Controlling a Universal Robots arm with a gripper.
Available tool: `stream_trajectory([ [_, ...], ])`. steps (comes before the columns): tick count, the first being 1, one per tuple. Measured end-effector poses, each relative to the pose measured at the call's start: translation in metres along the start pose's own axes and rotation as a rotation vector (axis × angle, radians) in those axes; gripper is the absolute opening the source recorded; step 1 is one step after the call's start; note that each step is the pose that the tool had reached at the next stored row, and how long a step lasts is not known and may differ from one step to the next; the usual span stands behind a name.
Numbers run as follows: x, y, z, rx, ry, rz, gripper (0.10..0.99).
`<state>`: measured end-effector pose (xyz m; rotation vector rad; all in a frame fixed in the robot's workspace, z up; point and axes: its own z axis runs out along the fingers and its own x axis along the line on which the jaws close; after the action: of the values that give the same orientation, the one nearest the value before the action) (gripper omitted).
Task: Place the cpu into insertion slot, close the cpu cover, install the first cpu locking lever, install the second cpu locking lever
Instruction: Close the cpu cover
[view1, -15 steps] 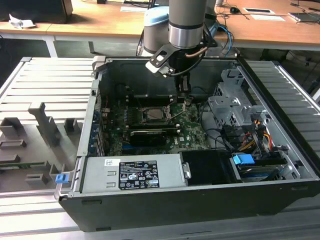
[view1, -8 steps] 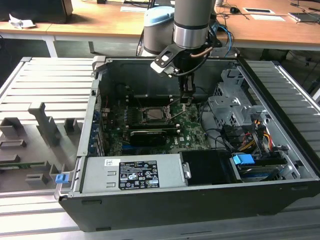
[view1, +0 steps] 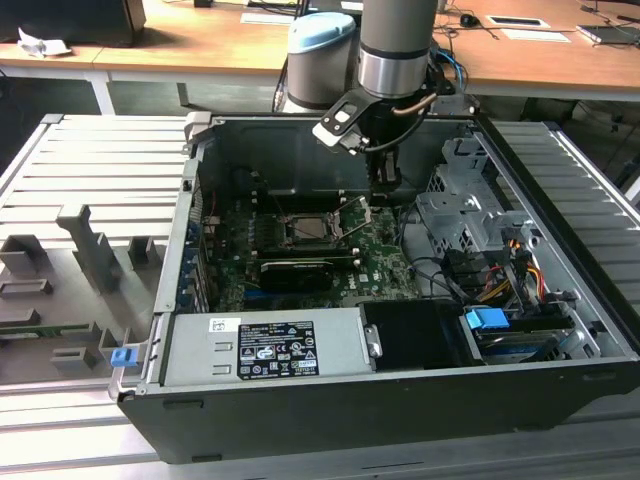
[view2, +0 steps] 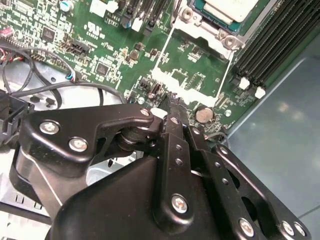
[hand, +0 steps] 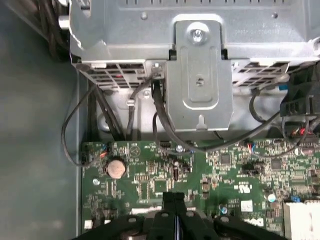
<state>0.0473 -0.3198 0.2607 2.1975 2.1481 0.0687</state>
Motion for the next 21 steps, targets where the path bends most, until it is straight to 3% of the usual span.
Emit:
stream_trajectory([
  [3, 0.0002, 0.0066, 0.0005, 0.000, -0.0001, 0.000, 0.106],
  [21, 0.0005, 0.0223, 0.0018, 0.000, -0.0001, 0.000, 0.106],
])
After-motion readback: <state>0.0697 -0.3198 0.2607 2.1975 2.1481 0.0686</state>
